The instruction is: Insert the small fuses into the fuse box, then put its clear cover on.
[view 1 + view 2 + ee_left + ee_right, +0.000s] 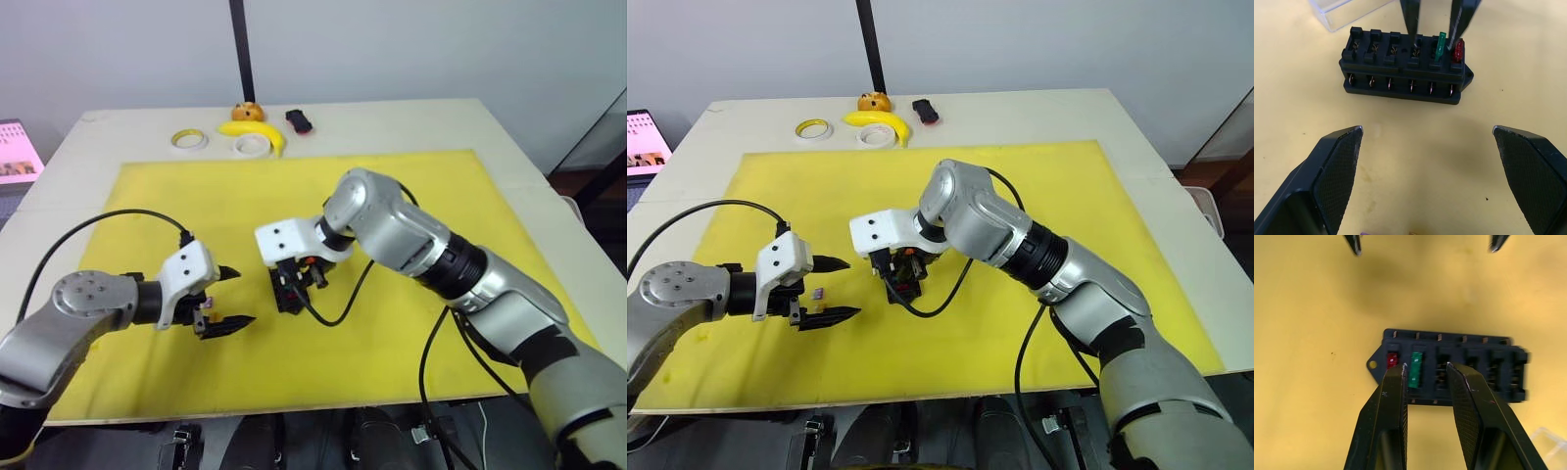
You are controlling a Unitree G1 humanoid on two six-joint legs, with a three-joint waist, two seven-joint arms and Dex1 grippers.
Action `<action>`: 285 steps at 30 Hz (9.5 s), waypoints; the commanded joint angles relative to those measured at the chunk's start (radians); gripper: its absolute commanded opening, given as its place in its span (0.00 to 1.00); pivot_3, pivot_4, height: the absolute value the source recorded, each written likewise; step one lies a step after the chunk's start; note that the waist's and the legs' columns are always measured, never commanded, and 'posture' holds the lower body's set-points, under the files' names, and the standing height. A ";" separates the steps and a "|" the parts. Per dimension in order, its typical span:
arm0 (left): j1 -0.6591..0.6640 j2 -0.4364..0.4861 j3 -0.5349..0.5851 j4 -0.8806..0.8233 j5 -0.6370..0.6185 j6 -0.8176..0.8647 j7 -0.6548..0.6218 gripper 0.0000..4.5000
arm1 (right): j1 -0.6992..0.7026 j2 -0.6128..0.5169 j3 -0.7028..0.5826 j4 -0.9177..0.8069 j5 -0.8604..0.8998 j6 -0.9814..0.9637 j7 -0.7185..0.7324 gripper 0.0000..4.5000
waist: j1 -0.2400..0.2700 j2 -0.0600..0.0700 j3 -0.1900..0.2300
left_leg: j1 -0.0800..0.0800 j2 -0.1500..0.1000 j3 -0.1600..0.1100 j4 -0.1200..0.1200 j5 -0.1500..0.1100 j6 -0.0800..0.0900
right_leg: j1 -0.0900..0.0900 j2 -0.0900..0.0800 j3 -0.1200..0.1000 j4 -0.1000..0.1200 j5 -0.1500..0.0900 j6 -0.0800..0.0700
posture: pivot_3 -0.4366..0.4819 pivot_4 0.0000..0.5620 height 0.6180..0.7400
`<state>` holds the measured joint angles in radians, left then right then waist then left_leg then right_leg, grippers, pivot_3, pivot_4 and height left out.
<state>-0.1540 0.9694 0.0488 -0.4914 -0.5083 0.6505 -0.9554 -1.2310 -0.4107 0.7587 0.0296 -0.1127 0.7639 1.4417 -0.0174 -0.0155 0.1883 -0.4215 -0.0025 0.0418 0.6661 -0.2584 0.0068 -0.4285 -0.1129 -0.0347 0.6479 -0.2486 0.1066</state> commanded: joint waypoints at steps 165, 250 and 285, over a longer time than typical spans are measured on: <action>0.014 0.006 0.110 0.675 -0.184 0.376 -0.360 0.35 | 0.333 -0.254 -0.535 -0.240 0.437 -0.234 -0.239 1.00 | 0.003 -0.001 0.000 | 0.003 0.001 0.003 0.000 -0.001 0.002 | 0.002 -0.005 0.000 -0.001 0.000 0.000 | 0.48 0.27 1.00; -0.217 -0.064 0.178 0.129 -0.431 0.278 -0.036 0.43 | 0.252 -0.152 -0.436 -0.304 0.681 0.199 -0.439 0.00 | 0.000 -0.002 0.000 | 0.002 0.001 0.001 0.000 0.000 0.001 | 0.002 -0.003 0.000 -0.001 0.000 0.000 | 0.48 0.27 1.00; -0.046 -0.029 -0.021 0.010 -0.068 0.038 -0.041 0.99 | 0.046 -0.075 -0.068 -0.048 0.183 -0.021 -0.145 0.00 | 0.003 -0.002 0.001 | 0.001 0.001 0.001 -0.001 0.000 0.001 | 0.001 -0.003 0.000 -0.001 0.000 0.000 | 0.48 0.27 1.00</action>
<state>-0.1995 0.9370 0.0165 -0.4530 -0.5816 0.7084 -0.9961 -1.1518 -0.4917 0.7042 -0.0109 0.0823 0.7541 1.2910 -0.0147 -0.0171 0.1889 -0.4205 -0.0016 0.0428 0.6655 -0.2588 0.0078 -0.4276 -0.1155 -0.0351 0.6467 -0.2484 0.1063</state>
